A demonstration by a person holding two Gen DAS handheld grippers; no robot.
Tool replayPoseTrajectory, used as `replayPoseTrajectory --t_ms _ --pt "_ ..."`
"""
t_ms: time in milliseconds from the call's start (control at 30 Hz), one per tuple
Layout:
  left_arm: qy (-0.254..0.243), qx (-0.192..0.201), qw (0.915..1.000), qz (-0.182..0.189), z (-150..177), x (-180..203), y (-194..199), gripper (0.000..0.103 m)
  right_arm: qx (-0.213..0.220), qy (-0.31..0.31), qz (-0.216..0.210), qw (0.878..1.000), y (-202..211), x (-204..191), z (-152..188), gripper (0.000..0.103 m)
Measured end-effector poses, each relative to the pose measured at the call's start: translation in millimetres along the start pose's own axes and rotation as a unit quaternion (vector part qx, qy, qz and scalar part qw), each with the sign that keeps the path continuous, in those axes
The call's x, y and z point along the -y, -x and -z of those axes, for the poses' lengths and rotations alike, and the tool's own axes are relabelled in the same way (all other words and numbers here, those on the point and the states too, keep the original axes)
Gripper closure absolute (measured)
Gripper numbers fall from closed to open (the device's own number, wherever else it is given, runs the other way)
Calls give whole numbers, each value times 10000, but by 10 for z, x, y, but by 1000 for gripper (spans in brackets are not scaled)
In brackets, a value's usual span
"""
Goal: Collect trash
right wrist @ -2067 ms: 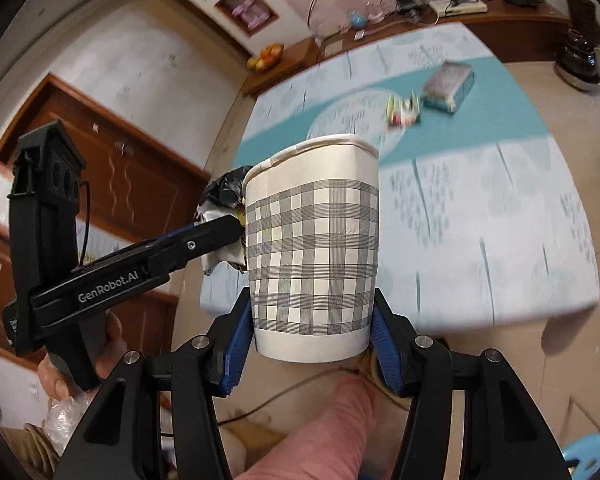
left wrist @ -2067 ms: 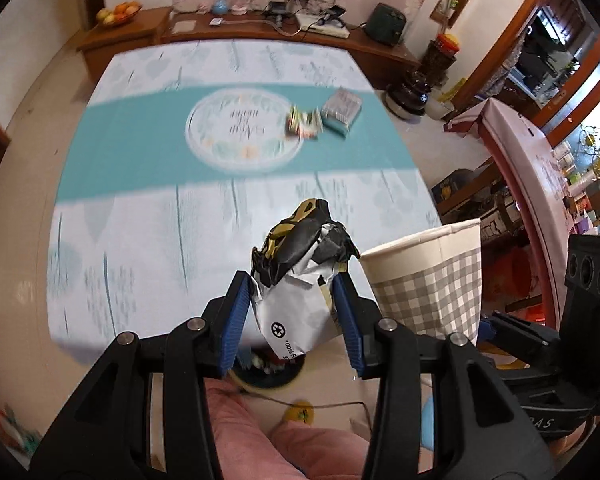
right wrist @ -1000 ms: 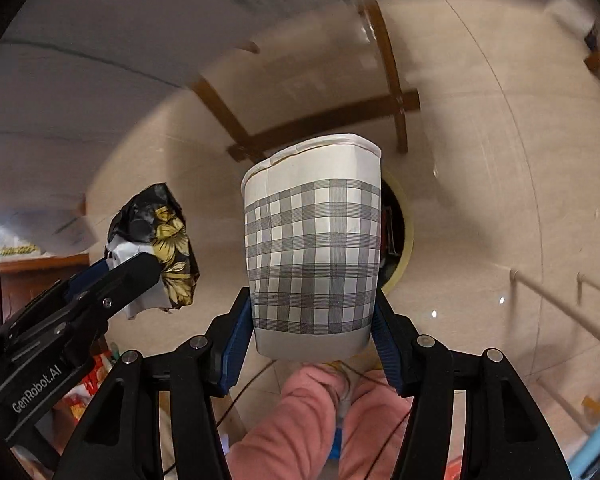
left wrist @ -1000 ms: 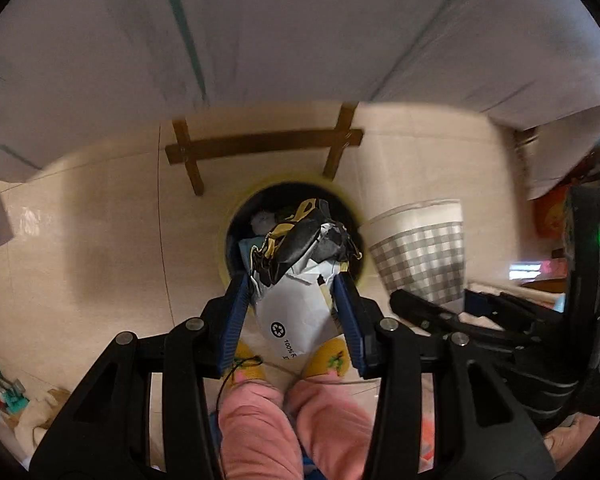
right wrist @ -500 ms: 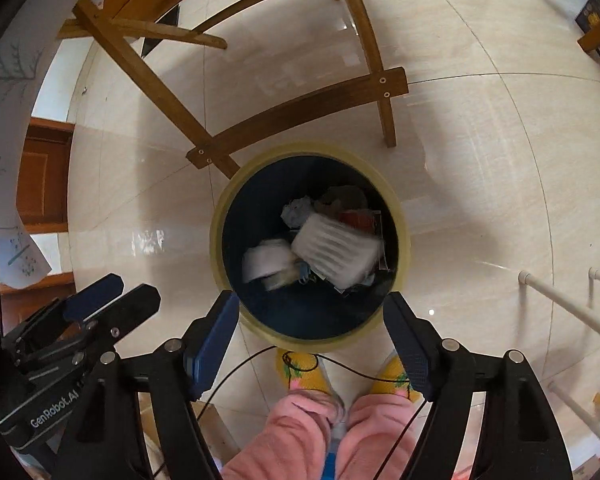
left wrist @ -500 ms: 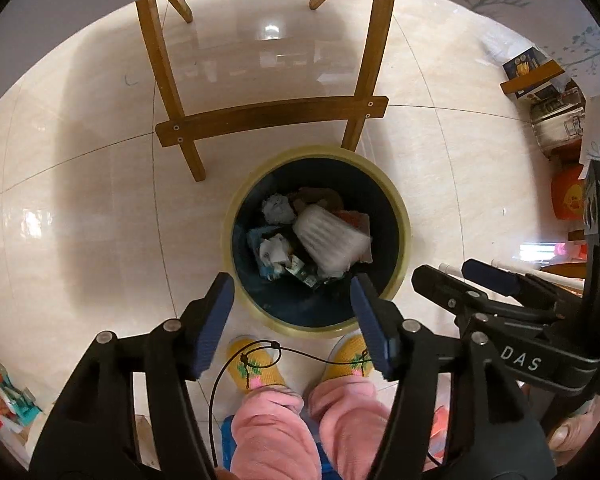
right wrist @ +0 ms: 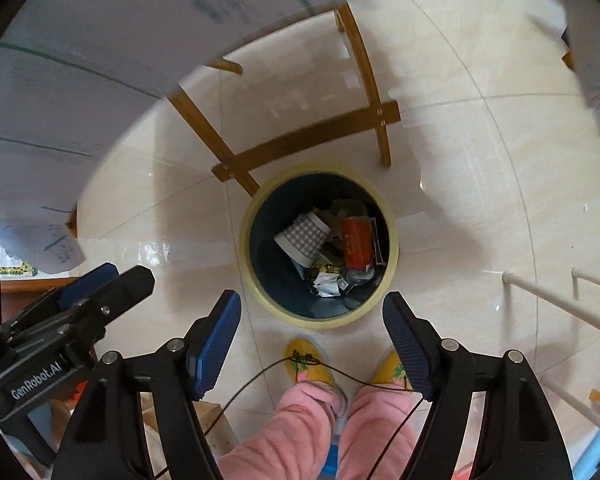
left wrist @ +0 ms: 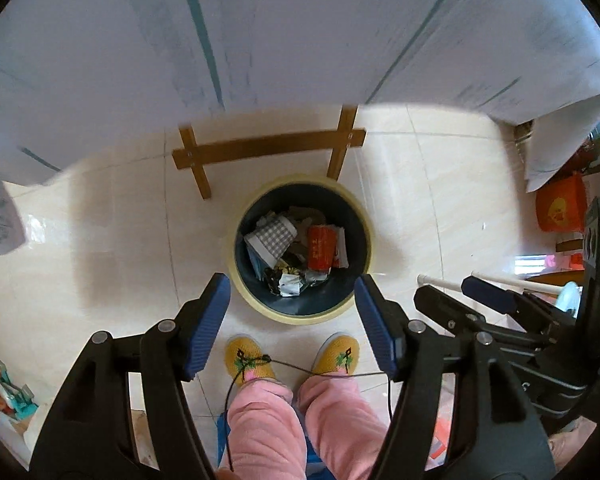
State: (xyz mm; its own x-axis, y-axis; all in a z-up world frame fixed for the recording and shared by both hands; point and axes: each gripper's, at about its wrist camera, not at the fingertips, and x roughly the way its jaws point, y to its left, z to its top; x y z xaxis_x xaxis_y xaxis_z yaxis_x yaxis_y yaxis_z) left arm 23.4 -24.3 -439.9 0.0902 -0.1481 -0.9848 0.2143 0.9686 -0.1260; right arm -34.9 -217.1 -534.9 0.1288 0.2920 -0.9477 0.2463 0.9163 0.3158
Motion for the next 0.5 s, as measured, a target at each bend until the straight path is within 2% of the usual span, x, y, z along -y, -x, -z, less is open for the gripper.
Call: replayPoseTrajectory --t_ms 100,267,500 --pt "-6 127 9999 -72 -58 51 361 41 139 51 20 9999 358 -109 7 29" --pt "-53 293 9995 48 -152 176 995 41 342 74 59 9994 1026 -297 1 30" --pt "-462 746 9961 127 -299 344 2095 41 657 190 92 9976 2073 -631 -13 30"
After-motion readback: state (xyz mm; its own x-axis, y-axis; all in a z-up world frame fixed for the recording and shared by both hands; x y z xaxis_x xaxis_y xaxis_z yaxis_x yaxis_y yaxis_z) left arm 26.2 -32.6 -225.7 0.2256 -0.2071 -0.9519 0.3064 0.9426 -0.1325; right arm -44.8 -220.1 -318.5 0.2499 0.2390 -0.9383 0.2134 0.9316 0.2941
